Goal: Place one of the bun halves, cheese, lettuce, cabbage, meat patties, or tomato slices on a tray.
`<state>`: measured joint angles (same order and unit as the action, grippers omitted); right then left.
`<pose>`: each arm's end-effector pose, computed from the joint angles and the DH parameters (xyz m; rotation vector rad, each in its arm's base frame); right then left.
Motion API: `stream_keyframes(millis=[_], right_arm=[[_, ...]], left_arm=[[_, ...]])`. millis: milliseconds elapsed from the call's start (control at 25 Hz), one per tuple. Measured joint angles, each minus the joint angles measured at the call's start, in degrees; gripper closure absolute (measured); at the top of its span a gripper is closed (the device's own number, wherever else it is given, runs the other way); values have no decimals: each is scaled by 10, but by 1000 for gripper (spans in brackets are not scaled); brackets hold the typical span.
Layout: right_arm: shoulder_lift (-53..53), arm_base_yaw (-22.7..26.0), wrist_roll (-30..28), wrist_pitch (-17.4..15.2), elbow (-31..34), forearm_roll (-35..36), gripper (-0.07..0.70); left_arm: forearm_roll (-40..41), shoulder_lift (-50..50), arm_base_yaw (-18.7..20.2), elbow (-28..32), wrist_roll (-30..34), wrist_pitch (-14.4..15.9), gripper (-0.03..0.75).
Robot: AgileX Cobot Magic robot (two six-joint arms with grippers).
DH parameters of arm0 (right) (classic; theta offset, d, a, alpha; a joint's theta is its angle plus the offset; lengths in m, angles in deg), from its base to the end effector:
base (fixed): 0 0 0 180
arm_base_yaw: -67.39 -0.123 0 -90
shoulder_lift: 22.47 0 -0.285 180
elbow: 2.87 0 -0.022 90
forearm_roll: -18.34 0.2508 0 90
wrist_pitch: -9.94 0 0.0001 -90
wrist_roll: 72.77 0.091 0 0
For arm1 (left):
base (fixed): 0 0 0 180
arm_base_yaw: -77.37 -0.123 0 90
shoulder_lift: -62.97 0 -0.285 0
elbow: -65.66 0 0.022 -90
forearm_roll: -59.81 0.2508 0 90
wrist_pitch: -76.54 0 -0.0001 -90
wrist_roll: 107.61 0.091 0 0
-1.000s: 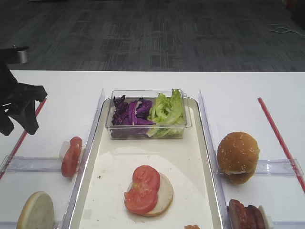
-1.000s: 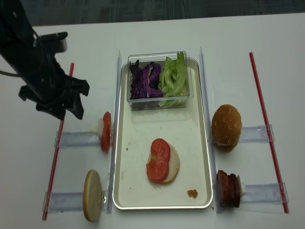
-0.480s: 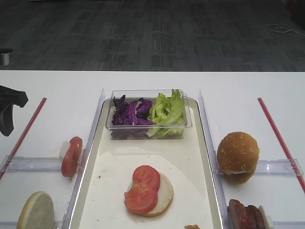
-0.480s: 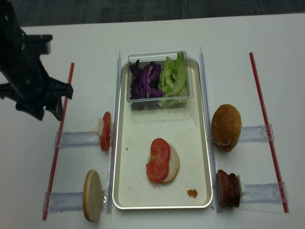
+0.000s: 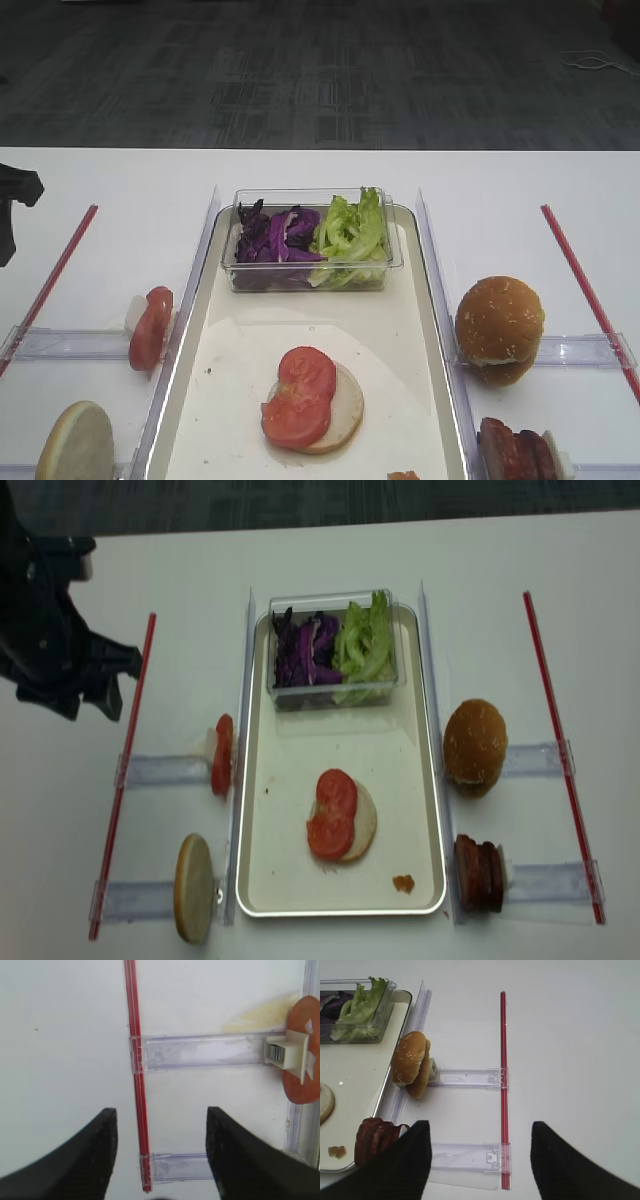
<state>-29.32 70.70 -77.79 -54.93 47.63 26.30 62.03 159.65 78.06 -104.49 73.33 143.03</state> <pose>-0.0065 0.0118 0.2629 -0.0428 2.1252 0.0829 0.2908 -0.0003 0.2655 0.0630 3.0187 0.0555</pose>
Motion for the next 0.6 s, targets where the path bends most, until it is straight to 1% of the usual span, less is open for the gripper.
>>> stream_keyframes(millis=[80,280,600], right_arm=[[0,0,0,0,0,0,179],[0,0,0,0,0,0,179],[0,0,0,0,0,0,179]], left_arm=[[0,-15,0,8,0,0,340],[-2,-54,0,37,0,11,340],[-13,-137,0,97,1,15,340]])
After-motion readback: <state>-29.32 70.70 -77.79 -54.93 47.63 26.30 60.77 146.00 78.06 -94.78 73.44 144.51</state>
